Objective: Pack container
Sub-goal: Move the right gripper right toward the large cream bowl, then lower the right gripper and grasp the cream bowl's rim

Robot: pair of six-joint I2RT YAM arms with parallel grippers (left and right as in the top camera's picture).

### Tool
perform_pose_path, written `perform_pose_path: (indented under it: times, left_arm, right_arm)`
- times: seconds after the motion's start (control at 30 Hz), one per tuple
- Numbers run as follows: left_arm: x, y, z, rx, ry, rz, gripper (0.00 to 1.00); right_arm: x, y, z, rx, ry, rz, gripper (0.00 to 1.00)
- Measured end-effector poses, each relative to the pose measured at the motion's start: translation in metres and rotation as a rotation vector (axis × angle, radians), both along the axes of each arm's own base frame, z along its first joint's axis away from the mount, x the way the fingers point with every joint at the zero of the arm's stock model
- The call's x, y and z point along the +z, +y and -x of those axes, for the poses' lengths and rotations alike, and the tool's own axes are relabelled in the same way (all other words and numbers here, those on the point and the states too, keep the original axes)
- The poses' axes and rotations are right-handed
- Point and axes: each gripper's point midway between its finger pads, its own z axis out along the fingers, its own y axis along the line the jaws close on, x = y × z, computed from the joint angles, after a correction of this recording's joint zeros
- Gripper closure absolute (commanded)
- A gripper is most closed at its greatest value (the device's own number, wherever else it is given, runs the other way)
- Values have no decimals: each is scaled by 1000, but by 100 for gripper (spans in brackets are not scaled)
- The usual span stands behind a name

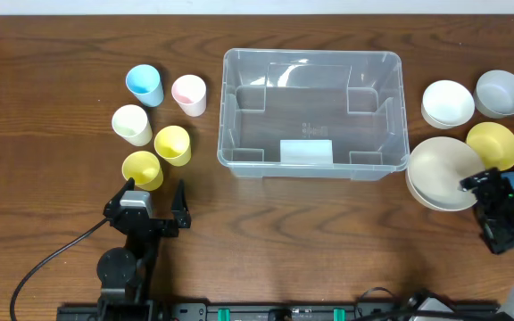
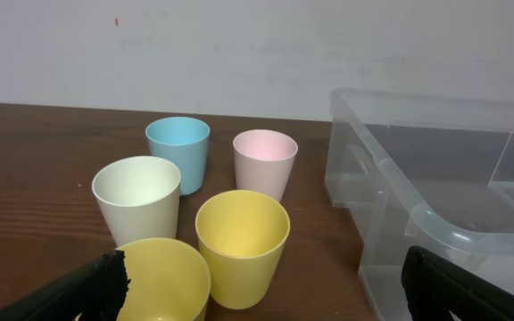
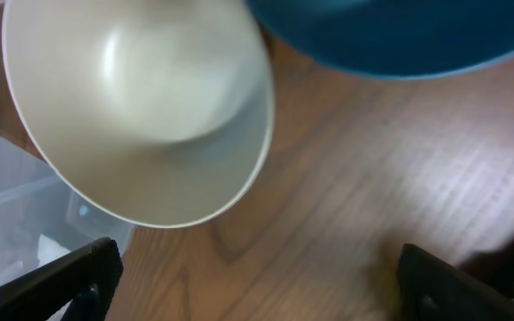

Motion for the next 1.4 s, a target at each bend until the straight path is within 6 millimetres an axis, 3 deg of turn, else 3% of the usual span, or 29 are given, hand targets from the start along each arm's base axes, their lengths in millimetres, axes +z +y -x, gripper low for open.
perform_pose_path:
  times: [0.2,0.47,0.8,1.4]
  left_arm:
    - [0,0,0,0,0,0,2]
    - [0,0,0,0,0,0,2]
    - [0,0,0,0,0,0,2]
    - [0,0,0,0,0,0,2]
  right_arm:
    - [-13,19,-4,42,24,-9,1]
    - [-19,12,3,-80,72,13,1]
    - [-62,18,16,-128,102,-1,1]
    - [-64,-4,2,-205,41,88,1]
